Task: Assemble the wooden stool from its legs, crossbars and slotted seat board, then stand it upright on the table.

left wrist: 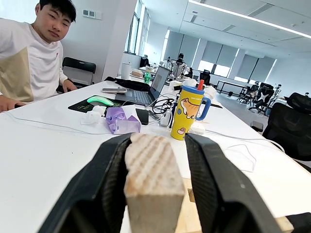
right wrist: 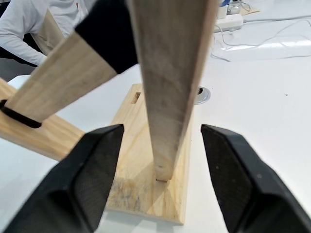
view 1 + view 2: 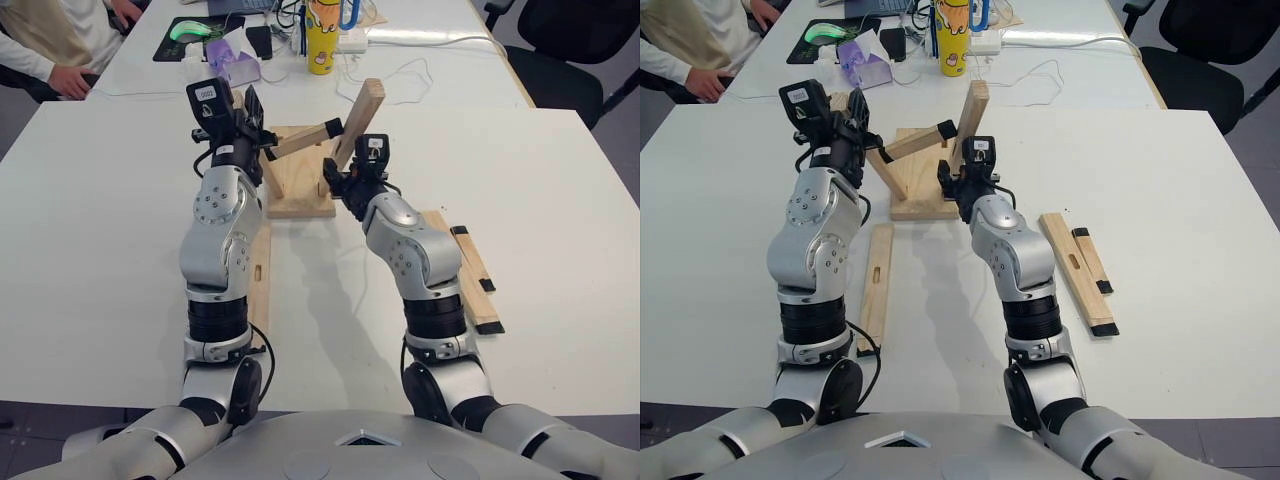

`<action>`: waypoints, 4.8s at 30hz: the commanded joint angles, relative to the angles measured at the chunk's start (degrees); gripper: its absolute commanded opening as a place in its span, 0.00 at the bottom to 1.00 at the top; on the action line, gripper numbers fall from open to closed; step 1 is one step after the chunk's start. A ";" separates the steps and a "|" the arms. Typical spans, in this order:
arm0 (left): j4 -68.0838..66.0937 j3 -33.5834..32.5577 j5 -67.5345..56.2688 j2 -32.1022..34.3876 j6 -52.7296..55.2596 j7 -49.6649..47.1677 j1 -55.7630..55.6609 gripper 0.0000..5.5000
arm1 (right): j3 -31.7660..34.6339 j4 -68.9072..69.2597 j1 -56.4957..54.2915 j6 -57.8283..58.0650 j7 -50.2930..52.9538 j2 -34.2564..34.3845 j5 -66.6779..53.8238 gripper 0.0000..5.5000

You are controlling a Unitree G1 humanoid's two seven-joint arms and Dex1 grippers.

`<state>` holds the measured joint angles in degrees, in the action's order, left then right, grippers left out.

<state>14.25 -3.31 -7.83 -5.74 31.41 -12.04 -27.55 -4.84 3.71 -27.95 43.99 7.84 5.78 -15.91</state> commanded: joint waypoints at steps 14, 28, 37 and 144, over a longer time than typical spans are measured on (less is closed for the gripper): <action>4.31 2.51 0.45 2.45 -12.39 7.24 -4.70 0.34 | 3.22 -5.31 -3.03 -1.59 -1.56 2.10 1.98 0.19; -0.20 6.78 -4.43 -4.98 -4.18 7.84 -2.51 0.21 | 2.09 -3.33 -2.48 0.56 -0.94 5.16 1.81 0.19; -3.92 4.21 -3.71 -3.40 -5.97 7.37 -4.06 0.00 | 1.86 -3.02 -2.38 0.74 -0.99 4.81 1.82 0.19; -10.33 6.69 2.19 4.64 -1.74 15.05 -2.65 0.00 | 1.97 -15.21 -14.59 -16.82 -64.62 -30.13 -8.39 0.49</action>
<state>4.23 3.23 -6.02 -1.35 29.75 2.63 -29.65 -2.70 -10.88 -41.00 27.86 -56.00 -24.48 -24.96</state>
